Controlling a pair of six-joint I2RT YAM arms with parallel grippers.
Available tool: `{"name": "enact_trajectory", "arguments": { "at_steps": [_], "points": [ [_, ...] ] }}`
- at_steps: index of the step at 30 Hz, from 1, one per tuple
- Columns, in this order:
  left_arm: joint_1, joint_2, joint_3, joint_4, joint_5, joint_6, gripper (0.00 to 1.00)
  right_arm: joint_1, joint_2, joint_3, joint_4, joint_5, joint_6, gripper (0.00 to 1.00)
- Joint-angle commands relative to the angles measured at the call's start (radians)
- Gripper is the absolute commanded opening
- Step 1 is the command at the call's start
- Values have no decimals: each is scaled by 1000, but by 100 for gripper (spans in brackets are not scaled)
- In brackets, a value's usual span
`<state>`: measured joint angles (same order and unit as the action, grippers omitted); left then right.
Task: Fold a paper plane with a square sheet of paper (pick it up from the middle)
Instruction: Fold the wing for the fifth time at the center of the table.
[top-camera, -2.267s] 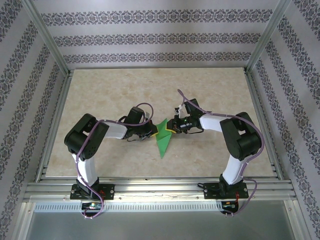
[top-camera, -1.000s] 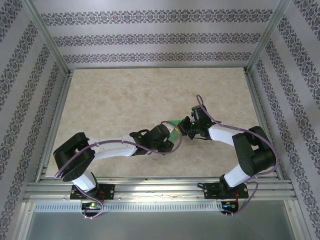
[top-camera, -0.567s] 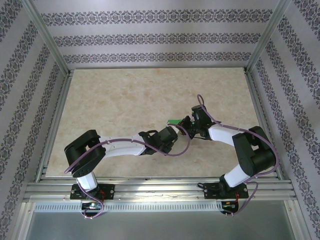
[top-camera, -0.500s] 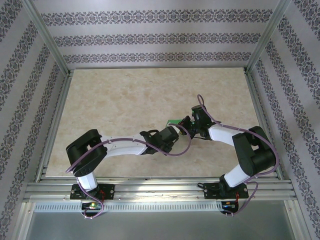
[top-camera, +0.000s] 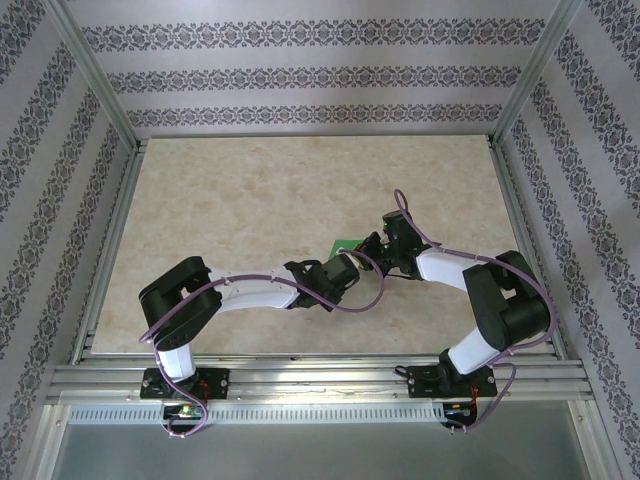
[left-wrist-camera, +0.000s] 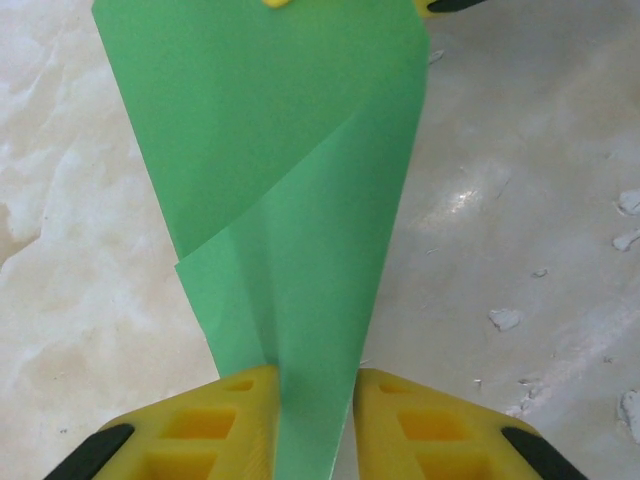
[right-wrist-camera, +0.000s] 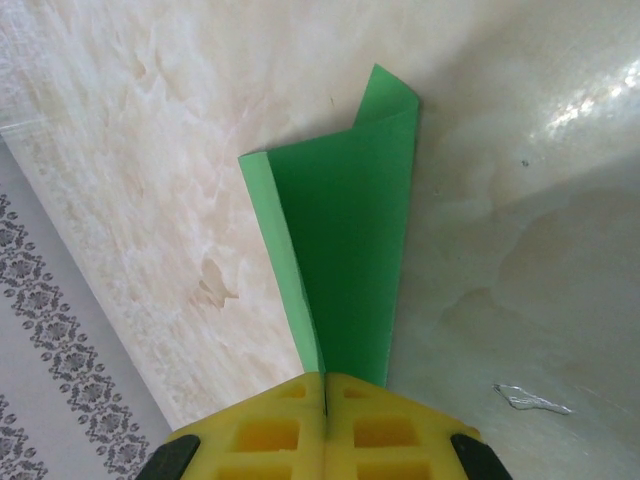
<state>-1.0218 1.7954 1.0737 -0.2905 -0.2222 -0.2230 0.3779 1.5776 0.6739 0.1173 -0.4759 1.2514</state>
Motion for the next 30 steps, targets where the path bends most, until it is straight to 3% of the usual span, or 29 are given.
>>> {"name": "enact_trajectory", "arguments": {
  "at_steps": [1,17,19,23,30],
  "points": [
    [-11,13,29,-52,-35,27,24,13,8,10,8,-10,0,0],
    [-11,17,25,-47,-35,21,1,13,-17,18,-10,-14,-29,2],
    [-11,16,19,-39,-28,13,0,12,-32,24,-29,-9,-51,5],
    [-6,17,6,-19,-13,-11,0,0,-78,47,-119,27,-132,21],
    [28,-10,-45,59,84,-77,0,-43,-181,39,-209,81,-274,34]
  ]
}}
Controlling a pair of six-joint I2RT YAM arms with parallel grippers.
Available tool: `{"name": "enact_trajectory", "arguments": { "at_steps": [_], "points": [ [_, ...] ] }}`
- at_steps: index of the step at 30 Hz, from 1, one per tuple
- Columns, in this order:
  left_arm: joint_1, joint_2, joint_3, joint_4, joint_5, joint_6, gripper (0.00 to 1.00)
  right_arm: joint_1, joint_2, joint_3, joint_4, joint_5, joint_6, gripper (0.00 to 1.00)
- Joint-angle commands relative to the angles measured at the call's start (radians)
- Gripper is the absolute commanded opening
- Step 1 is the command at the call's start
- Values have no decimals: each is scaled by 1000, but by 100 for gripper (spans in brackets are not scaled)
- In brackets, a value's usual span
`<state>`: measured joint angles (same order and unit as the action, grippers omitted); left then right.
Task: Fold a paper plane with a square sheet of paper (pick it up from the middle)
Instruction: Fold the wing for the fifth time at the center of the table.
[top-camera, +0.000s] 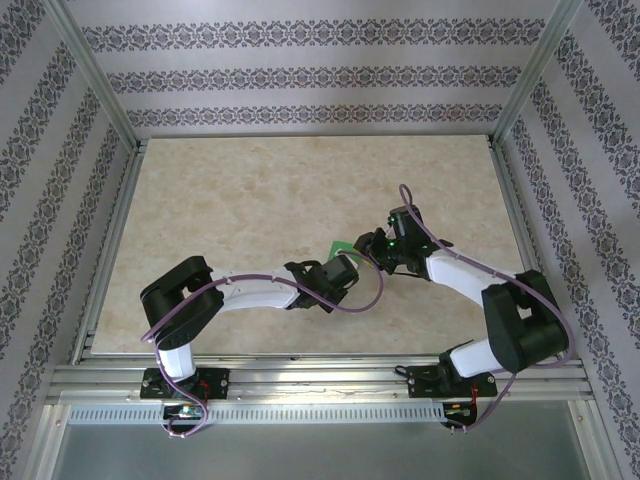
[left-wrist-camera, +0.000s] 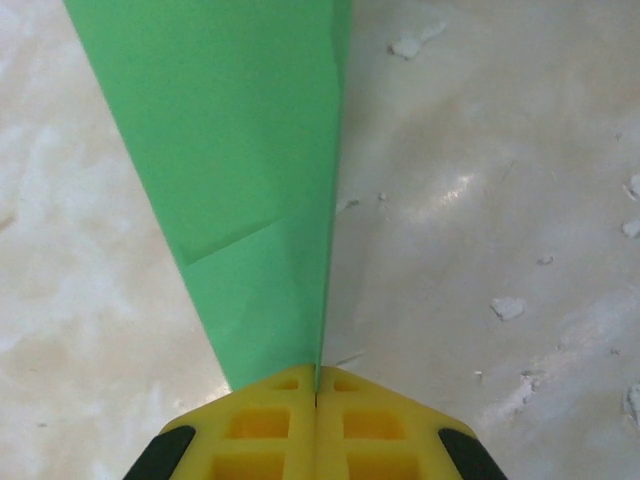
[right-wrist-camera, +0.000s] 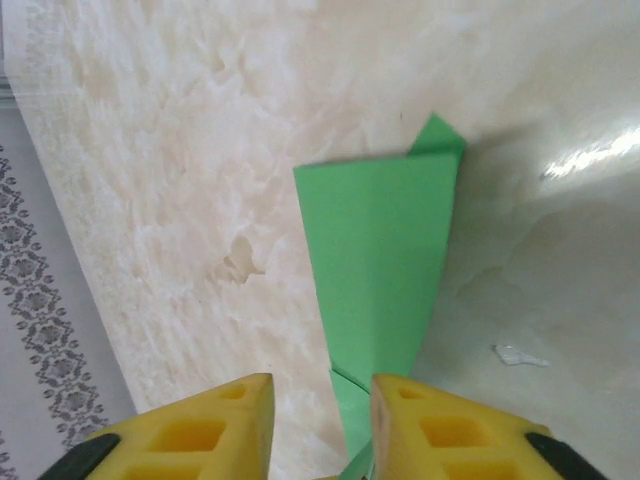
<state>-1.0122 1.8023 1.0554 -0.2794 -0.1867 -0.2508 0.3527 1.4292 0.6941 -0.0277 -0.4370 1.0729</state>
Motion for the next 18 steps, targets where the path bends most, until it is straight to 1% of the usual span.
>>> {"name": "enact_trajectory", "arguments": {
  "at_steps": [1,4,7,9,12,15,18],
  "points": [
    [25,-23,-38,66,70,-60,0,-18,-45,19,-74,51,-116,35],
    [61,-48,-80,135,174,-99,0,-20,-87,-13,-47,82,-179,36],
    [97,-73,-123,198,273,-137,0,-15,-134,-81,38,114,-261,34],
    [121,-92,-162,256,333,-165,0,-22,-158,-101,31,126,-296,34],
    [164,-101,-203,334,450,-219,0,-44,-170,-113,34,57,-320,33],
    [210,-87,-232,420,570,-284,0,-67,-149,-114,47,-43,-297,33],
    [234,-73,-247,484,628,-327,0,-68,-112,-116,80,-107,-277,33]
  ]
}}
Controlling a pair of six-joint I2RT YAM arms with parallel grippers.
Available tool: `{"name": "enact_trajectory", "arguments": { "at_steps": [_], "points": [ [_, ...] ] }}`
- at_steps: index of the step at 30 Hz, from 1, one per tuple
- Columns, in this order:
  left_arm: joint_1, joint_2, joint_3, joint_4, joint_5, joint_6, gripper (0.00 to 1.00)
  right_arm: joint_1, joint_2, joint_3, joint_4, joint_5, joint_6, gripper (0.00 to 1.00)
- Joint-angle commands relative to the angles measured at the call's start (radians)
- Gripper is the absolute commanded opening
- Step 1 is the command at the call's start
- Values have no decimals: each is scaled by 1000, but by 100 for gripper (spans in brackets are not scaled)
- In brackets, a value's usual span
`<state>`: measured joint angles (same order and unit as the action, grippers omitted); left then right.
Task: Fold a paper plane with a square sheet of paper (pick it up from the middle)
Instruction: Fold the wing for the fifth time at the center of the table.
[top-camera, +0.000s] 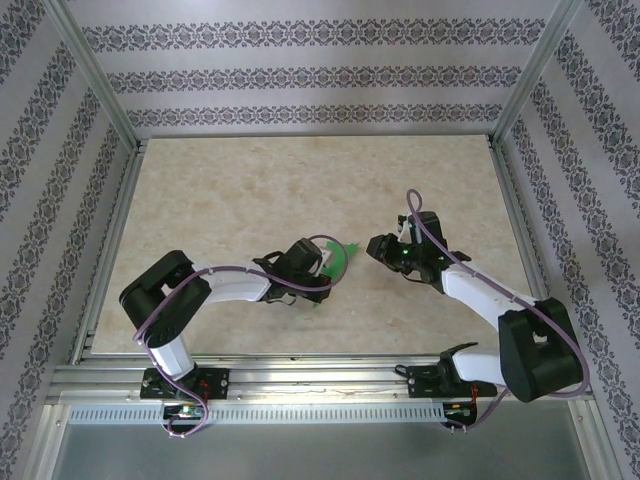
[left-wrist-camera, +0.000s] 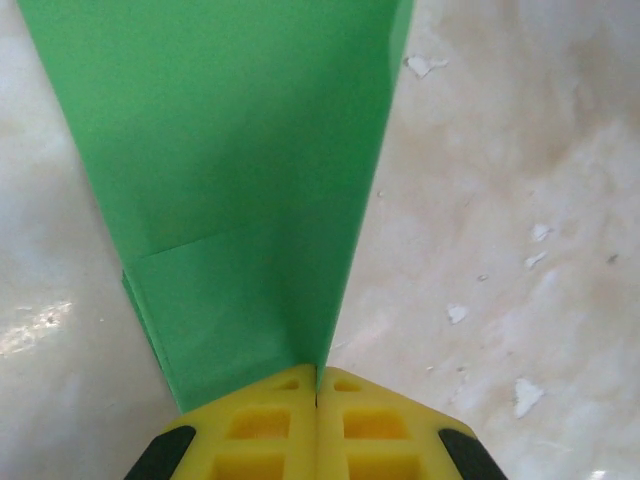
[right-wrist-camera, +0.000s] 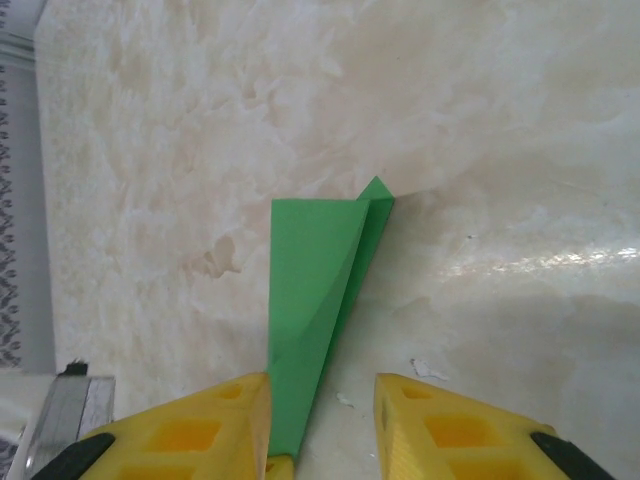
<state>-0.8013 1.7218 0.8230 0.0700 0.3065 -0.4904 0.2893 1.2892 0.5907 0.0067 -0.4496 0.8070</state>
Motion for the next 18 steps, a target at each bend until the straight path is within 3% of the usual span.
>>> {"name": "enact_trajectory", "arguments": {
  "at_steps": [1,12,18],
  "points": [
    [28,12,-16,145,146,-96,0,-4,39,-15,60,-105,1,32],
    [54,92,-56,376,274,-260,0,29,129,0,108,-186,18,30],
    [56,124,-74,463,291,-315,0,43,152,-5,127,-207,3,20]
  ]
}}
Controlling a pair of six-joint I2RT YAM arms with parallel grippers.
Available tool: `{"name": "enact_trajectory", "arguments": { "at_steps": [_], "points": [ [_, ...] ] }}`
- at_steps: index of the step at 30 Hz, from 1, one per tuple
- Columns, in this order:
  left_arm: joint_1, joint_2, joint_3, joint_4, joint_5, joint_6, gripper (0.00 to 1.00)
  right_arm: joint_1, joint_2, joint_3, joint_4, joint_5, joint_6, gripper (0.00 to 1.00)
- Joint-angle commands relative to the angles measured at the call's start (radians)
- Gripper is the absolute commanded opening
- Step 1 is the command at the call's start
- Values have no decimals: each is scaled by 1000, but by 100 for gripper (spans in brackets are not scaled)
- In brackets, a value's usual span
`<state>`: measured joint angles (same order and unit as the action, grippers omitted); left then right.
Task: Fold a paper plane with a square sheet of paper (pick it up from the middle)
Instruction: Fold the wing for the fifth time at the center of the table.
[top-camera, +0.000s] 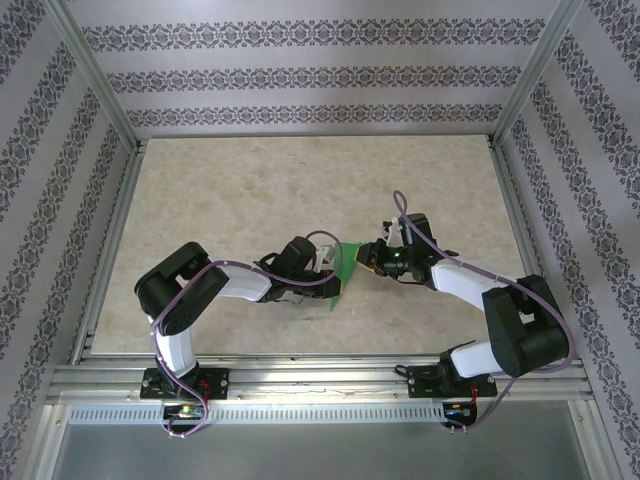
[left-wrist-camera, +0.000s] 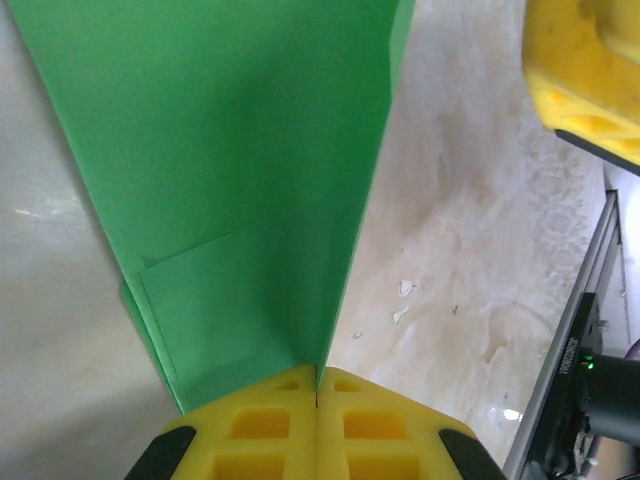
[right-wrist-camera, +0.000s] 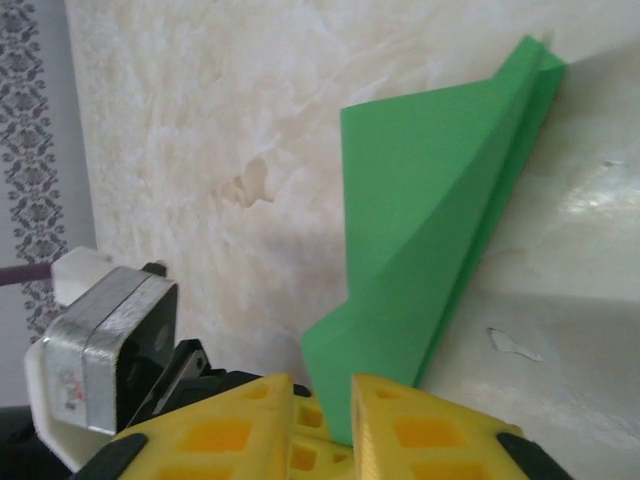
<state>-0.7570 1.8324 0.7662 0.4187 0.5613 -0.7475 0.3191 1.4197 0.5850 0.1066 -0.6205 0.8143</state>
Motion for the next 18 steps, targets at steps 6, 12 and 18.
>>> {"name": "enact_trajectory", "arguments": {
  "at_steps": [6,12,18],
  "points": [
    [17,40,-58,242,52,-136,0,15,41,-10,62,-25,11,15],
    [18,60,-86,322,50,-192,0,19,73,-1,86,-54,14,15],
    [19,67,-120,367,28,-246,0,25,112,-14,166,-89,36,12]
  ]
}}
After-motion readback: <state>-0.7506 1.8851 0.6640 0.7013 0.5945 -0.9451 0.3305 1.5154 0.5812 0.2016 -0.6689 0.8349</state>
